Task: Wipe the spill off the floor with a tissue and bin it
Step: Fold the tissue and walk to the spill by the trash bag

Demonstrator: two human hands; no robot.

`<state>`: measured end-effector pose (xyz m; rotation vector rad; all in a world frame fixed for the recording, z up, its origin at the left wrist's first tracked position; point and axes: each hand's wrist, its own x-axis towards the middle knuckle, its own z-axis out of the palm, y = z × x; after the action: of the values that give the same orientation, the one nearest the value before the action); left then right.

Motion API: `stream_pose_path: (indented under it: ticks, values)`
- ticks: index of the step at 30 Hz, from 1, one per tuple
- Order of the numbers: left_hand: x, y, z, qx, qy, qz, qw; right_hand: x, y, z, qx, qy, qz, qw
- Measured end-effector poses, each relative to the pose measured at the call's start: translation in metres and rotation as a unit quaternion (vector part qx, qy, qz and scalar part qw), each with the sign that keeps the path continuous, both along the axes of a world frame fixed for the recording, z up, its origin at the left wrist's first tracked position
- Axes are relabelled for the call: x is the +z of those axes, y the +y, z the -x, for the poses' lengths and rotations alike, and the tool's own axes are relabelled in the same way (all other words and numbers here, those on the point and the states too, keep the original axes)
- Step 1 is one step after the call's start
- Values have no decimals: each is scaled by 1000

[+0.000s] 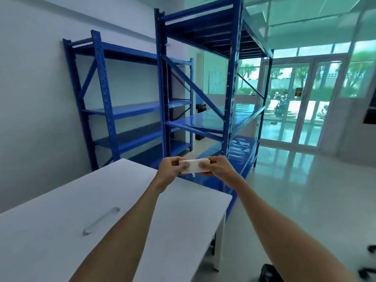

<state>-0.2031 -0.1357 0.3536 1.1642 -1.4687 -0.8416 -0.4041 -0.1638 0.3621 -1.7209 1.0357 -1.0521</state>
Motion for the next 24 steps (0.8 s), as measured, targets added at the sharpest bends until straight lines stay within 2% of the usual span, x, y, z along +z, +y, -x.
stream_pose_path:
  ticks: [13, 18, 24]
  values:
    - [-22, 30, 237, -155, 32, -32, 987, -13, 90, 237, -141, 20, -45, 989]
    - [-23, 42, 303, -202, 21, -28, 979, -13, 124, 302, -174, -3, -57, 983]
    - [-23, 46, 342, -237, -2, -24, 971, -18, 132, 337, -177, -21, -72, 981]
